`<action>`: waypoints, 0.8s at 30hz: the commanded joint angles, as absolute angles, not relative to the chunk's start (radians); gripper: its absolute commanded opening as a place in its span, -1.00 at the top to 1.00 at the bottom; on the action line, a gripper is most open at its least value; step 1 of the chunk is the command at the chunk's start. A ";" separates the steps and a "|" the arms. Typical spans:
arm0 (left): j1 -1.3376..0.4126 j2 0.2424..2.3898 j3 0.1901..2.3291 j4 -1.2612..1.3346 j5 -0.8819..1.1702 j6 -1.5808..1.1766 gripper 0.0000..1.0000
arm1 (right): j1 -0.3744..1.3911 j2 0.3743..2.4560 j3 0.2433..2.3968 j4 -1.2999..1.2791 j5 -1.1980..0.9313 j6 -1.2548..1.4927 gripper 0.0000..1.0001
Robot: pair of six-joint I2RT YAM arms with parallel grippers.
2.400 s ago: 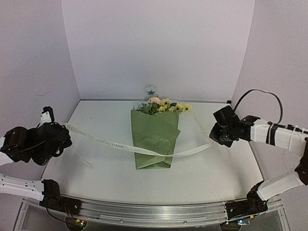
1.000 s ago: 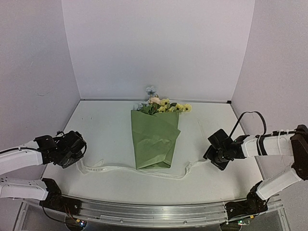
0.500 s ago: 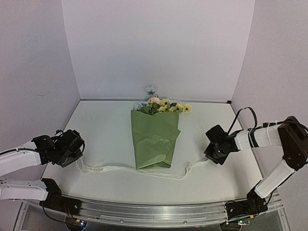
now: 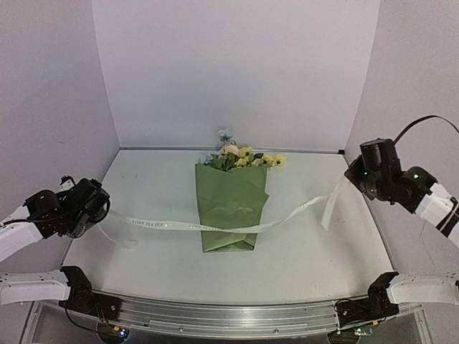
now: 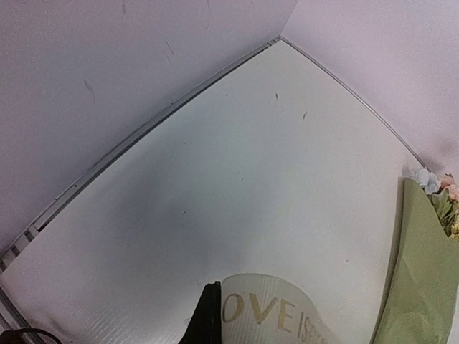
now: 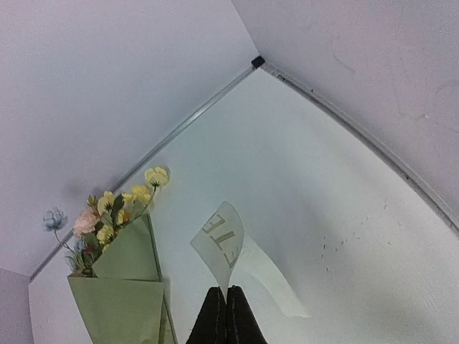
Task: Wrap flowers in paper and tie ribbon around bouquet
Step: Straighten the ribbon at the center of the board.
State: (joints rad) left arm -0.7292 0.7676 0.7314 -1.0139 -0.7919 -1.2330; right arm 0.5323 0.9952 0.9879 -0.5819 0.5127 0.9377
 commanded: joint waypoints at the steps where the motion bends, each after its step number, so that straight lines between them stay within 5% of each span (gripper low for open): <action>1: -0.724 0.732 0.791 -1.120 -0.878 -1.269 1.00 | 0.527 0.950 0.947 -0.726 0.624 0.908 1.00; 11: -0.724 0.750 0.702 -1.124 -0.855 -1.404 1.00 | 0.513 1.032 0.719 -0.727 0.551 1.037 0.93; 17: -0.724 0.723 0.587 -1.070 -0.781 -1.539 0.95 | 0.488 1.063 0.652 -0.683 0.444 1.071 0.48; 21: -0.724 0.714 0.549 -1.029 -0.720 -1.560 0.50 | 0.488 1.037 0.610 -0.664 0.405 1.072 0.00; 24: -0.724 0.702 0.551 -1.012 -0.691 -1.539 0.02 | 0.488 0.999 0.588 -0.643 0.365 1.056 -0.13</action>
State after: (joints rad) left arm -0.7292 0.7224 0.5474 -1.0674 -0.7447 -1.5237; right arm 0.4911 1.0487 0.6125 -0.6749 0.4196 1.0590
